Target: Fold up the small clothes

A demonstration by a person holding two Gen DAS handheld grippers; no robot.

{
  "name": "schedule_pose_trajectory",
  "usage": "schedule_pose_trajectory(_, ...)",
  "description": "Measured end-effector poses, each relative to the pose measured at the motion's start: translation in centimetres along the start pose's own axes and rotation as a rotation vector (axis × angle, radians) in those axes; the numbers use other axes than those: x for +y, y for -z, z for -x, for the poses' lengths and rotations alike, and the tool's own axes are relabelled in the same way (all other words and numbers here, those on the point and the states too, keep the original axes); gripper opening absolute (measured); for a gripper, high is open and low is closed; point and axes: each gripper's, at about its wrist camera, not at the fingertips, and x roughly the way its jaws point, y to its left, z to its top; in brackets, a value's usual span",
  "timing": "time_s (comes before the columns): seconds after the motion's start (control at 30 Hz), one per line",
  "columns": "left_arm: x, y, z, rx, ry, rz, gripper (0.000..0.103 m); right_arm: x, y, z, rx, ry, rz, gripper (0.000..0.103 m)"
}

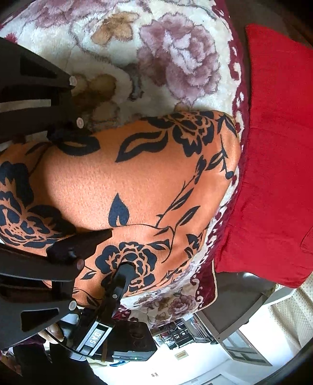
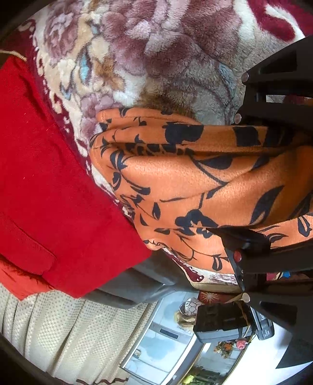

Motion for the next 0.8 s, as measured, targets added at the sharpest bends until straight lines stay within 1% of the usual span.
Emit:
schedule_pose_trajectory(0.1,-0.2,0.0,0.5,-0.014,-0.001,-0.009,0.055,0.7,0.2,0.1,-0.017,0.0,0.024,0.057)
schedule_pose_trajectory(0.27,-0.5,0.3,1.4,-0.037,-0.027,-0.039,0.054,2.5,0.7,0.3,-0.051,0.039,0.098,0.056)
schedule_pose_trajectory(0.53,1.2,1.0,2.8,-0.055,-0.039,-0.008,0.053,6.5,2.1,0.1,-0.082,0.137,0.274,0.054)
schedule_pose_trajectory(0.67,1.9,1.3,4.1,-0.077,-0.037,0.003,0.053,8.3,2.7,0.0,-0.1,0.161,0.351,0.053)
schedule_pose_trajectory(0.8,2.3,1.4,5.5,-0.101,-0.046,0.002,0.053,9.9,3.2,0.2,-0.124,0.172,0.399,0.053)
